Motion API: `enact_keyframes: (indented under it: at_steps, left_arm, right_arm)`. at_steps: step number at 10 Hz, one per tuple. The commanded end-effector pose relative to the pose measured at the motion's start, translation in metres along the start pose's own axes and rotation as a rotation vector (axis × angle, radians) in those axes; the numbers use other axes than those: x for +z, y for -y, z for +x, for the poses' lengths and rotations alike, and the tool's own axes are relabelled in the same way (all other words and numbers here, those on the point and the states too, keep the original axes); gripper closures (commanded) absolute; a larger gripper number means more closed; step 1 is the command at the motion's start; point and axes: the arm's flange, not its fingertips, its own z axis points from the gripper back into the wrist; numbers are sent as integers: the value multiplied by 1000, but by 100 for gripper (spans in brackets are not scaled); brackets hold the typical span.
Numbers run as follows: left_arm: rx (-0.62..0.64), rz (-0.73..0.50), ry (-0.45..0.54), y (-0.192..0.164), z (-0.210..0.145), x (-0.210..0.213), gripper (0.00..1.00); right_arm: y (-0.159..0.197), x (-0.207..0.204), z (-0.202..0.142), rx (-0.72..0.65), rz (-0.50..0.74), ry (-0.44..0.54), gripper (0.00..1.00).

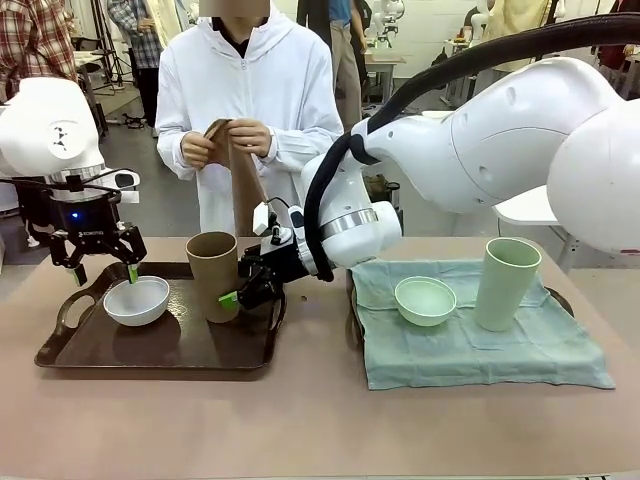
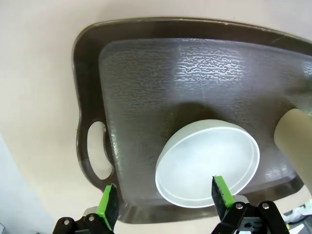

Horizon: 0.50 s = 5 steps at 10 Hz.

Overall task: Set up a tray with a mat and arrange the tableware.
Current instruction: Pick up the Picnic Bowl and Reusable plastic cup from the Handle tray in front of the human's position and hold them in the air.

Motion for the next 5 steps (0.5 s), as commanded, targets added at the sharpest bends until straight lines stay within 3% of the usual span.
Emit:
enact_keyframes:
  at_steps: [1, 5]
  left_arm:
    - [-33, -56, -36, 1, 9, 0, 0]
    - [-27, -18, -39, 2, 15, -17, 0]
  right_arm:
    - [7, -14, 0, 14, -30, 11, 0]
    - [17, -22, -2, 17, -13, 25, 0]
